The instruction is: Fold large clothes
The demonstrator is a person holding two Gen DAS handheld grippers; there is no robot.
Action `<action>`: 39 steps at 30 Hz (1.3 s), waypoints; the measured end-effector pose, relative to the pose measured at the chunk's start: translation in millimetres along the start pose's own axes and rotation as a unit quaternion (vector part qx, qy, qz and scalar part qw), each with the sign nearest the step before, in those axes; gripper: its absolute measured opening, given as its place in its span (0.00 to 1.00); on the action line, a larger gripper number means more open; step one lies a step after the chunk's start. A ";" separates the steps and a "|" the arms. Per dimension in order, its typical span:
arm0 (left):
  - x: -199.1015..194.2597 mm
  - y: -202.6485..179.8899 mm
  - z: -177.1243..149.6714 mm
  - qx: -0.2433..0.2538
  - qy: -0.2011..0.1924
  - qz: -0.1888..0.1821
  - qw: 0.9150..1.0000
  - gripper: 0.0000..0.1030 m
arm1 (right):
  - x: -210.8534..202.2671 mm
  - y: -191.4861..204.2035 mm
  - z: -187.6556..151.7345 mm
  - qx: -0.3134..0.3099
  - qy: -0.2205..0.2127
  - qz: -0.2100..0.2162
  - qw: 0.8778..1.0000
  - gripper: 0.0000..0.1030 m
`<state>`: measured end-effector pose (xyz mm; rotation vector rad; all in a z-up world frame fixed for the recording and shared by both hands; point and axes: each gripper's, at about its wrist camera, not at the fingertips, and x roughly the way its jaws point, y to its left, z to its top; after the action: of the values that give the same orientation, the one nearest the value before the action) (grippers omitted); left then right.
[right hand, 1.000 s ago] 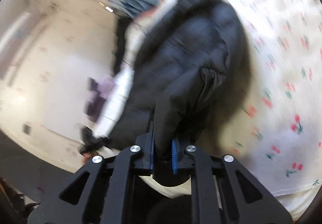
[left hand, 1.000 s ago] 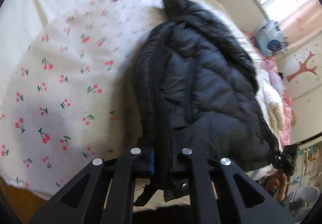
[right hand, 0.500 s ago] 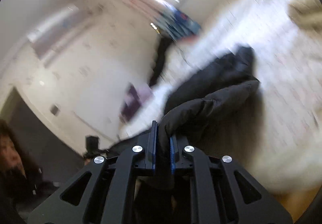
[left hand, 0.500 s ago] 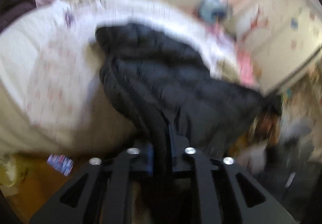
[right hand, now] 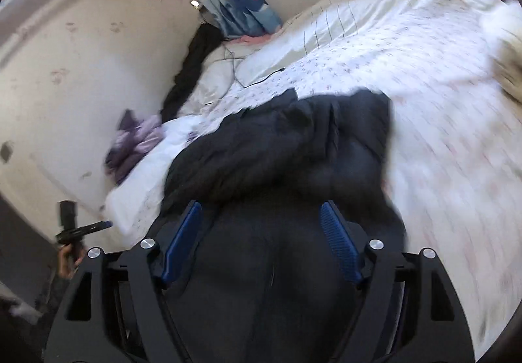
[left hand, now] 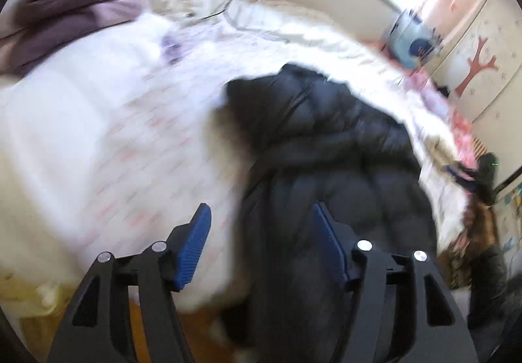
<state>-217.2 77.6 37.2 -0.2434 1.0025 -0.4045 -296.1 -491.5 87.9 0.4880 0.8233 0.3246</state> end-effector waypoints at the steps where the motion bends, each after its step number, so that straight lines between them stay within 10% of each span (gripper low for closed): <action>1: 17.7 -3.1 10.3 -0.009 -0.004 -0.011 1.000 0.61 | 26.7 -1.0 16.6 0.005 0.003 -0.011 1.000 0.70; 5: 92.5 -13.4 57.7 -0.053 -0.016 -0.027 0.998 0.61 | 113.6 -26.7 54.0 0.029 0.054 -0.103 0.993 0.69; 8: 125.3 -17.3 70.7 -0.063 -0.005 -0.012 0.998 0.61 | 142.0 -35.1 51.0 0.027 0.086 -0.089 0.992 0.23; 15: 109.1 -45.9 100.2 -0.009 -0.111 -0.029 0.993 0.73 | 52.8 13.1 82.0 -0.051 -0.066 -0.032 0.996 0.21; 20: 181.9 -49.1 109.2 0.003 -0.042 0.002 0.999 0.73 | 84.3 -48.8 61.6 -0.026 0.002 -0.134 0.991 0.21; 28: 230.4 -22.8 92.5 0.007 0.024 0.057 0.998 0.74 | 129.7 -73.0 33.4 -0.024 0.069 -0.131 0.989 0.31; 35: 125.3 -15.5 49.3 0.014 0.015 0.011 1.000 0.74 | -3.2 -63.1 -10.9 -0.003 0.044 -0.082 0.996 0.79; 39: 63.8 18.8 -18.1 -0.007 0.057 -0.023 0.998 0.74 | -62.6 -74.5 -88.5 0.045 0.094 -0.006 0.995 0.85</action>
<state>-198.4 66.4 -28.1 -0.2582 1.1137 -0.4587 -397.2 -557.5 35.6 0.5418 1.0262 0.3263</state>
